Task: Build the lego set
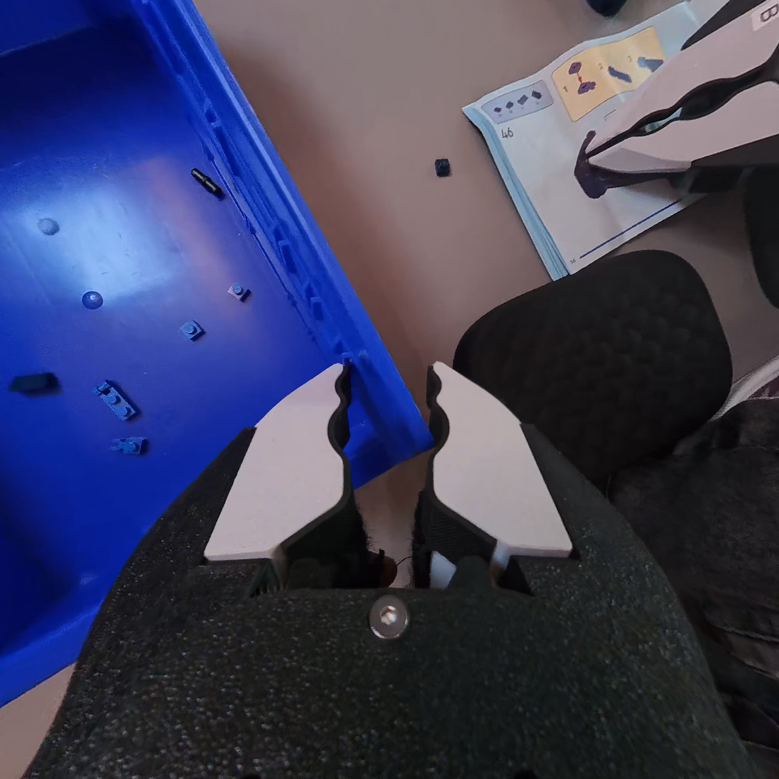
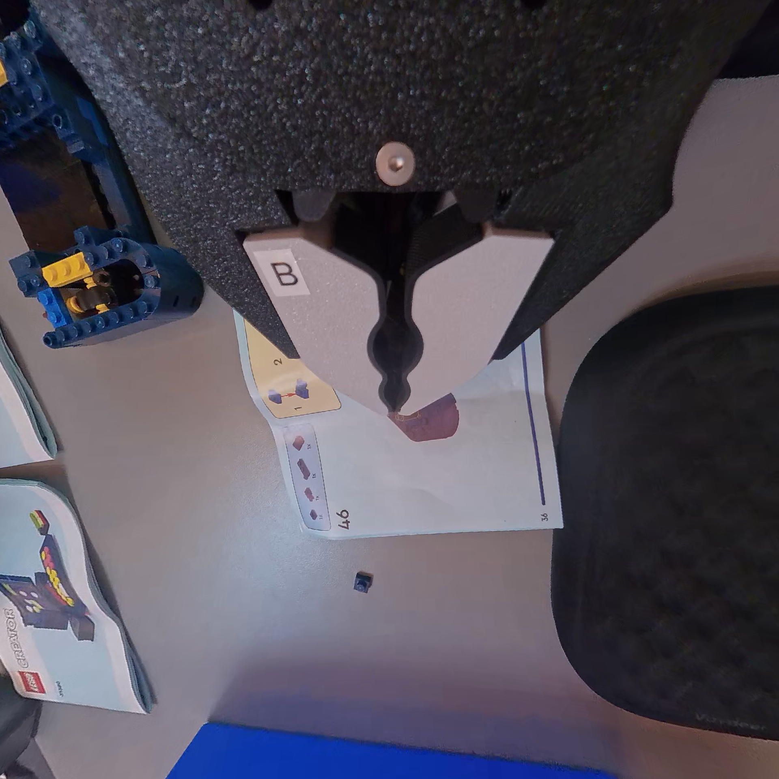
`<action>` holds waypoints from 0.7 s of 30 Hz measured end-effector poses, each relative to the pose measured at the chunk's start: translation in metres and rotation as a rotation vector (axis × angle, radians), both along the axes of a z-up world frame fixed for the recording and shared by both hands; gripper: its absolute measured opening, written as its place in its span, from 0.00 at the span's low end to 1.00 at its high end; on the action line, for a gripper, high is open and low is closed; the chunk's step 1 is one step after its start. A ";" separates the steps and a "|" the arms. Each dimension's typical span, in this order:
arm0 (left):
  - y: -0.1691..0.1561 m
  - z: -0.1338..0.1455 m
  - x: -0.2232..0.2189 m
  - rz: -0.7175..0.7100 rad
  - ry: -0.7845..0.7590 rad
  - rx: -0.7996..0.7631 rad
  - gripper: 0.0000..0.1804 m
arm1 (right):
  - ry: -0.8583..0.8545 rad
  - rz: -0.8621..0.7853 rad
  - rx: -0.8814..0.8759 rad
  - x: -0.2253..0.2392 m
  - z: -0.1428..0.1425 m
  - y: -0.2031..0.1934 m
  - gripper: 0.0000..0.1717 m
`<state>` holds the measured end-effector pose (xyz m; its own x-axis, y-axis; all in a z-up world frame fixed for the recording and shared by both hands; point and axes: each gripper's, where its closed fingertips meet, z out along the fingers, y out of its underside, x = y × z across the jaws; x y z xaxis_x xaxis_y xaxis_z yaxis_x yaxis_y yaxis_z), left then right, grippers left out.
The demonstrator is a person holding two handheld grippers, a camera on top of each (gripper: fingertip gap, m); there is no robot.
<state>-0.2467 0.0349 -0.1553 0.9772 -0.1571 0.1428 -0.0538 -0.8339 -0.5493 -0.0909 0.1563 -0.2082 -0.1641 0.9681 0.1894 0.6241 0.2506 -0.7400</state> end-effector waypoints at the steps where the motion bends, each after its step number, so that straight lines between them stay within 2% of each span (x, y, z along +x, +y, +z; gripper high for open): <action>1: 0.001 0.000 0.000 0.001 -0.010 0.002 0.19 | 0.000 0.000 -0.001 0.000 0.000 0.000 0.00; 4: 0.002 0.001 0.001 0.007 -0.022 -0.012 0.19 | 0.001 -0.006 0.042 0.000 0.001 0.002 0.01; 5: 0.002 0.001 0.001 0.013 -0.020 -0.017 0.19 | 0.007 -0.005 0.070 0.001 0.003 0.002 0.04; 9: 0.005 0.003 0.003 0.038 -0.022 -0.019 0.19 | 0.114 -0.024 0.138 0.002 0.027 0.006 0.08; 15: 0.012 0.005 0.010 0.078 -0.009 0.031 0.20 | 0.311 -0.086 0.036 0.004 0.061 0.013 0.08; 21: 0.020 0.007 0.024 0.055 -0.031 0.106 0.21 | 0.377 -0.108 0.015 0.008 0.072 0.016 0.08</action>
<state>-0.2223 0.0548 -0.1480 0.9801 -0.1187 0.1589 0.0094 -0.7724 -0.6350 -0.0825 0.1724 -0.1366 0.0225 0.9725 0.2317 0.3326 0.2113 -0.9191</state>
